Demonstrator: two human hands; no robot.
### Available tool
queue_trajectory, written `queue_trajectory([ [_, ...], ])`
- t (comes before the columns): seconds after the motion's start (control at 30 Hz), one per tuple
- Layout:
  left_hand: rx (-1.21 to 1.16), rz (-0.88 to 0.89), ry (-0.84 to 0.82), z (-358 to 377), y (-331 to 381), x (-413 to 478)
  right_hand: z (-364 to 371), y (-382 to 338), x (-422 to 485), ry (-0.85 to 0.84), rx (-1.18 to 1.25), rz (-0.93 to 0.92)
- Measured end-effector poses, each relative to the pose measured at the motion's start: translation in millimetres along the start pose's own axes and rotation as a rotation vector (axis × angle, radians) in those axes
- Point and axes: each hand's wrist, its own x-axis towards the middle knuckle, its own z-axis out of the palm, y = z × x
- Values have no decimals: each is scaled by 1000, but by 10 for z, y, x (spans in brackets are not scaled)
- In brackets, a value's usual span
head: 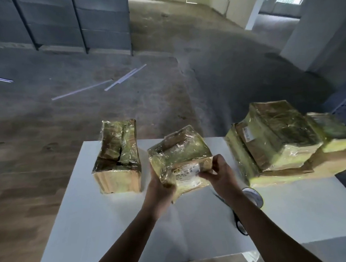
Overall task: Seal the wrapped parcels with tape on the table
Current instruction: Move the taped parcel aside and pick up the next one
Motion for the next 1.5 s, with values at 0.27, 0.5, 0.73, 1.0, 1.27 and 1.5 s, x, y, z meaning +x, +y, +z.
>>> queue_trajectory([
  [0.27,-44,-163,130,93,96,73,-83,111,-5,18,-67,-18],
  [0.5,-455,-475,143,275,122,28,-258,235,33,15,-135,-227],
  [0.73,-293,-509,237,384,211,-26,-352,293,99,77,-241,-473],
  [1.0,-456,-571,154,523,422,-134,-254,404,-18,-135,-364,-657],
  [1.27,-592,-571,239,505,-61,-144,-355,459,-166,-371,-418,-688],
  [1.5,-403,-517,155,494,-60,-170,-218,324,27,-385,-568,-144],
])
